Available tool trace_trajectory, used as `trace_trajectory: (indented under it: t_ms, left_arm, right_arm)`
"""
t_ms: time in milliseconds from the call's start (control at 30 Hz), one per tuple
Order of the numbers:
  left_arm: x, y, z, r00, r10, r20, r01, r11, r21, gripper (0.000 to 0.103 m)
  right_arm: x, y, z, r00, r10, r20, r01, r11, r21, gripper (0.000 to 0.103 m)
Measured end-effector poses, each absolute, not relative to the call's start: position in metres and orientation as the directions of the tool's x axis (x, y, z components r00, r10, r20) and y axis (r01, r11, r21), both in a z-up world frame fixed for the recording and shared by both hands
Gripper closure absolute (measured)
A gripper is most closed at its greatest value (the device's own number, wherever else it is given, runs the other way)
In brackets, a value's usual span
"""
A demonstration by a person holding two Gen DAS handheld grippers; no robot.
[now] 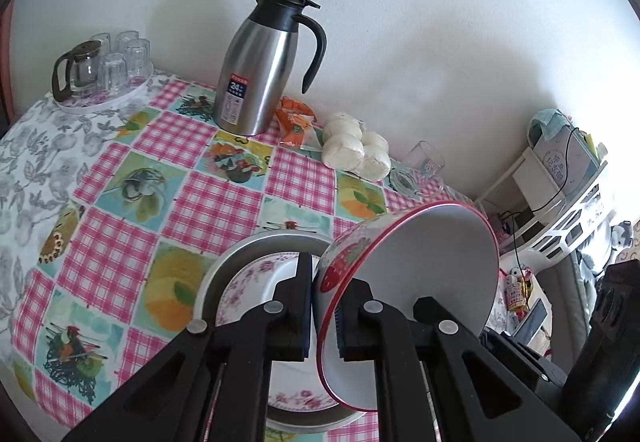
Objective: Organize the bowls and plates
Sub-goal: 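Lift the strawberry bowl with both tools and carry it to the tray, then lower the strawberry bowl into the white MAX bowl in the tray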
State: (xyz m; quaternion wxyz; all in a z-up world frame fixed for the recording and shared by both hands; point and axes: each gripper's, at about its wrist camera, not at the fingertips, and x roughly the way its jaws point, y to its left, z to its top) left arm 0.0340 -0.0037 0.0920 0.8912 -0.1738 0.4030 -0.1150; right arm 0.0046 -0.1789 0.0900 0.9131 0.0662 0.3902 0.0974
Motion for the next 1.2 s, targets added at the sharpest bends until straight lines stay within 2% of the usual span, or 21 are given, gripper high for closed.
trace_trajectory:
  t_ms: [433,900,1200]
  left_arm:
    - [0.031,-0.001,0.077,0.629,-0.356,-0.691,0.047,0.905,-0.423,0.094]
    - [0.044,0.0,0.048,0.561,-0.352,-0.749,-0.014,0.901,-0.434,0.093]
    - [0.048,0.005,0.036,0.539,-0.37,-0.757,-0.046,0.884,-0.464,0.092]
  right_arm:
    - [0.001,-0.179,0.074,0.654,0.251,-0.714,-0.097,0.963,0.25,0.092]
    - [0.019,-0.18,0.045,0.582,0.27,-0.767,-0.061,0.955,0.29,0.092]
    - [0.027,-0.179,0.034,0.552,0.277,-0.786,-0.048,0.952,0.302,0.089]
